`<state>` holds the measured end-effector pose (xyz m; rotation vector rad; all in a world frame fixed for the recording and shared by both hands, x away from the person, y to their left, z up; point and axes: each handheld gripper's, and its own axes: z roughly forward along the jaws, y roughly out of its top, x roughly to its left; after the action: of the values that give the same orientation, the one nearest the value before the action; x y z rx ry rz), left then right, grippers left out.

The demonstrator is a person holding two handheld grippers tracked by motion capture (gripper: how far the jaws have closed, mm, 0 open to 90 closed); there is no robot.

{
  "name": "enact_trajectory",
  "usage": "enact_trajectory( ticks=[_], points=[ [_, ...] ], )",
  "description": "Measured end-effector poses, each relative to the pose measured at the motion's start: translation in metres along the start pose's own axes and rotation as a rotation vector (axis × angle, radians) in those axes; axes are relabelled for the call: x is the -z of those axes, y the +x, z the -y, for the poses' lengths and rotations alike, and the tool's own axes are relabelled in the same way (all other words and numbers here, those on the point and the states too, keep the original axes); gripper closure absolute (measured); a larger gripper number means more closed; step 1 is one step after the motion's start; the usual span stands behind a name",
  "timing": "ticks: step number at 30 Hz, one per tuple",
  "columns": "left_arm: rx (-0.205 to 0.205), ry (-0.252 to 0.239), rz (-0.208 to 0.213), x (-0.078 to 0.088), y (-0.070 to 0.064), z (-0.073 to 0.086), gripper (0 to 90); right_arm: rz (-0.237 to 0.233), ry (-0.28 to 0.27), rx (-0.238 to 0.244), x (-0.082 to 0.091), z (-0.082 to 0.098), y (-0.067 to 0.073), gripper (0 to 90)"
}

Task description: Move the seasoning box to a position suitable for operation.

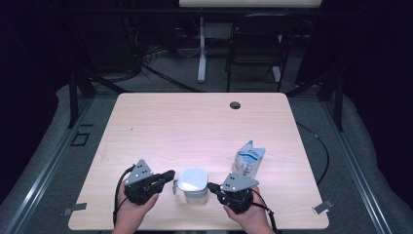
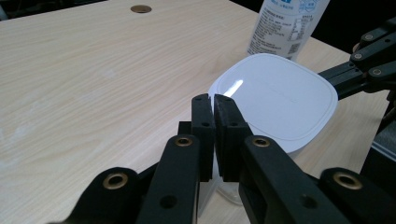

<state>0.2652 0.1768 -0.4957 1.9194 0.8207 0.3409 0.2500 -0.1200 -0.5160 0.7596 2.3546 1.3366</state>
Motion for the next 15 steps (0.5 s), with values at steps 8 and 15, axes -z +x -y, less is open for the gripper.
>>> enact_trajectory(
  ticks=[8, 15],
  points=[
    [-0.004, -0.007, -0.010, 0.008, 0.007, 0.010, 76.3, 0.011, 0.014, 0.009, -0.001, -0.010, 0.001, 90.0],
    [0.007, -0.014, -0.043, 0.013, 0.011, 0.016, 66.0, 0.010, 0.025, -0.011, -0.001, -0.015, 0.000, 90.0]
  ],
)
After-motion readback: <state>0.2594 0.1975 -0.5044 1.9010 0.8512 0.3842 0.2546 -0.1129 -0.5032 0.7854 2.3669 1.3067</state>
